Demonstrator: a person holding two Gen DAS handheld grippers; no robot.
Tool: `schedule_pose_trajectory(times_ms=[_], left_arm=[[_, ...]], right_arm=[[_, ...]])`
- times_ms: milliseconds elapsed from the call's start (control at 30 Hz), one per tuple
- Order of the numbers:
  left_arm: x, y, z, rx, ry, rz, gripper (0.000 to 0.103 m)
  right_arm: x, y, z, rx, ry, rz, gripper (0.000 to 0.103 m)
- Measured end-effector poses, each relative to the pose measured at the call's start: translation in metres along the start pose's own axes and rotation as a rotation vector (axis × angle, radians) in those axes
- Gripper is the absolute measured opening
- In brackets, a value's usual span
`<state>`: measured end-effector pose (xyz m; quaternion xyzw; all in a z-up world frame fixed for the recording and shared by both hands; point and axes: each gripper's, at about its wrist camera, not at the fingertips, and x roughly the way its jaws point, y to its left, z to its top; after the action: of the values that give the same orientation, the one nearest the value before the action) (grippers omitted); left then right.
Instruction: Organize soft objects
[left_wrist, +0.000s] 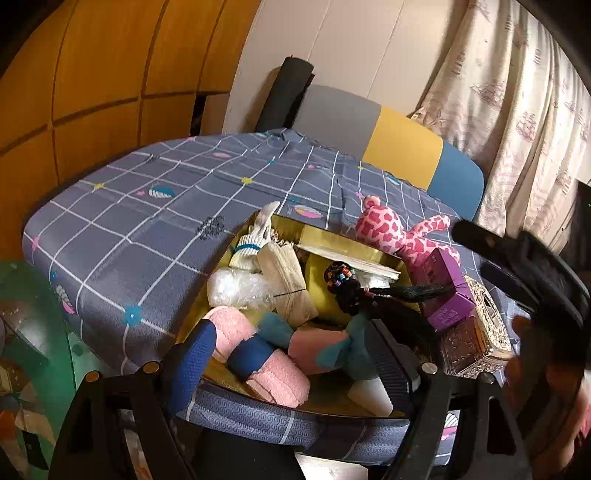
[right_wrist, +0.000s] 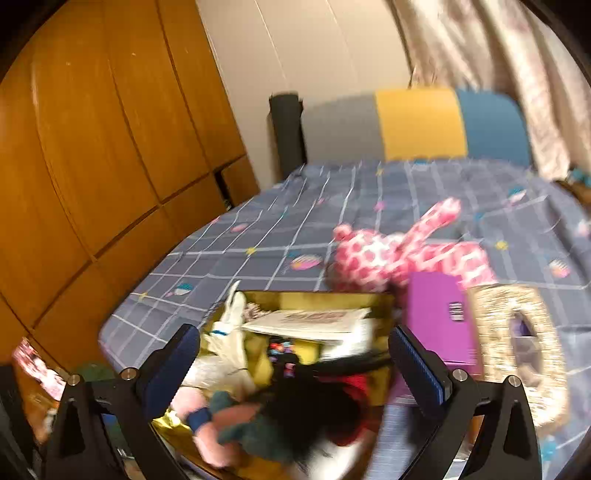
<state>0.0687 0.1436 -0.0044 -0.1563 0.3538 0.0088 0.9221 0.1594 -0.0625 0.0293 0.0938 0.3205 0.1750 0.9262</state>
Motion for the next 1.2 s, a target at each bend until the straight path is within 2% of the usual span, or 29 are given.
schedule_pose_trajectory(times_ms=[133, 267, 400, 567, 967, 1200], left_arm=[[-0.003, -0.007, -0.002, 0.011, -0.018, 0.023, 0.083], [-0.006, -0.015, -0.006, 0.036, -0.03, 0.044, 0.083], [-0.012, -0.02, -0.009, 0.045, -0.051, 0.067, 0.083], [-0.017, -0.022, -0.01, 0.042, -0.058, 0.12, 0.083], [-0.022, -0.024, -0.018, 0.041, -0.056, 0.221, 0.083], [-0.018, -0.03, -0.021, 0.079, -0.01, 0.236, 0.083]], right_arm=[[-0.029, 0.001, -0.015, -0.066, -0.076, -0.087, 0.103], [-0.048, 0.001, -0.032, -0.121, -0.099, -0.184, 0.103], [-0.061, 0.0, -0.049, -0.128, -0.131, -0.225, 0.103], [-0.068, 0.0, -0.068, -0.145, -0.156, -0.331, 0.103], [-0.074, 0.007, -0.09, -0.121, -0.043, -0.26, 0.103], [-0.07, 0.005, -0.092, -0.12, -0.005, -0.33, 0.103]])
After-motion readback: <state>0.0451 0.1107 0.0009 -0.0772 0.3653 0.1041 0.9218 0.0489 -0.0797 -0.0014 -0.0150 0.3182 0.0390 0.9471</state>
